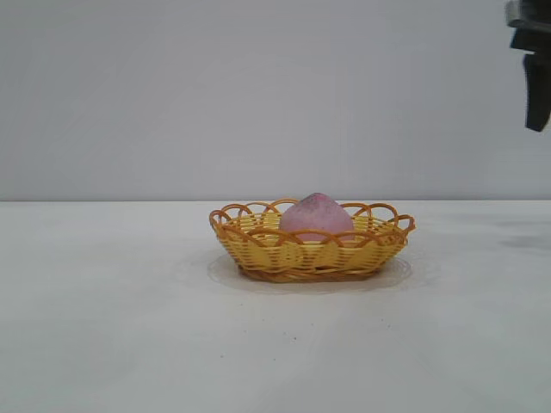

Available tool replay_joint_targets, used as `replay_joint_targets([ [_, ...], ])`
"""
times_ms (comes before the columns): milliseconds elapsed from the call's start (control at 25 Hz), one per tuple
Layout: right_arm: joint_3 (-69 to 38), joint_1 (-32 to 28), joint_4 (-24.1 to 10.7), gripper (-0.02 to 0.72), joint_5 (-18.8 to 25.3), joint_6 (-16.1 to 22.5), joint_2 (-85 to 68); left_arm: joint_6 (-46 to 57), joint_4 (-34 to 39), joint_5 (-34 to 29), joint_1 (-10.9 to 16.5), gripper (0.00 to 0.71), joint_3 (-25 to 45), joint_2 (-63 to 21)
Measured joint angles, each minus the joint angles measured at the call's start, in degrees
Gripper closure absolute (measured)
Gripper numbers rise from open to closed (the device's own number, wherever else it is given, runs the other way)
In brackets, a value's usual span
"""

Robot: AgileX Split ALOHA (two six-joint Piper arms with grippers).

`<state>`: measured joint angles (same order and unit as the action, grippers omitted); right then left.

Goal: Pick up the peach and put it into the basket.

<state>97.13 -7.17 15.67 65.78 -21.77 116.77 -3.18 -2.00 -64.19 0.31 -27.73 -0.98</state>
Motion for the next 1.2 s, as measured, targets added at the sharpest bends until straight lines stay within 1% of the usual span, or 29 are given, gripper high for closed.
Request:
replay_joint_targets([
  [200,0.00,-2.17,0.48,0.260,3.75,0.00,0.00,0.00,0.00,0.00,0.00,0.176,0.00,0.00],
  [320,0.00,-2.35,1.05,0.260,4.14,0.00,0.00,0.00,0.00,0.00,0.00,0.176,0.00,0.00],
  [440,0.00,-2.35,2.79,0.260,4.29,0.09,-0.37,0.00,0.00,0.00,0.00,0.176,0.00,0.00],
  [480,-0.11,-2.35,3.26,0.314,4.29,0.09,-0.80,0.00,0.00,0.00,0.00,0.176,0.00,0.00],
  [520,-0.36,-2.35,3.50,0.325,4.33,0.09,-1.52,0.00,0.00,0.00,0.00,0.176,0.00,0.00],
  [720,-1.83,-2.35,3.87,0.318,4.58,0.60,-6.74,0.00,0.00,0.00,0.00,0.176,0.00,0.00],
  [840,-2.05,-2.35,3.19,0.318,4.71,3.23,-10.51,0.00,0.00,0.00,0.00,0.176,0.00,0.00],
  [1000,-2.05,-2.35,2.68,0.318,4.99,4.52,-17.18,0.00,0.00,0.00,0.00,0.176,0.00,0.00],
  [1040,-2.05,-2.35,2.11,0.318,5.03,4.92,-18.85,0.00,0.00,0.00,0.00,0.176,0.00,0.00],
  [1160,-2.05,-2.35,-1.04,0.318,5.51,7.71,-24.99,0.00,0.00,0.00,0.00,0.176,0.00,0.00],
  [1200,-2.05,-2.35,-2.00,0.318,5.64,8.06,-26.69,0.00,0.00,0.00,0.00,0.176,0.00,0.00],
])
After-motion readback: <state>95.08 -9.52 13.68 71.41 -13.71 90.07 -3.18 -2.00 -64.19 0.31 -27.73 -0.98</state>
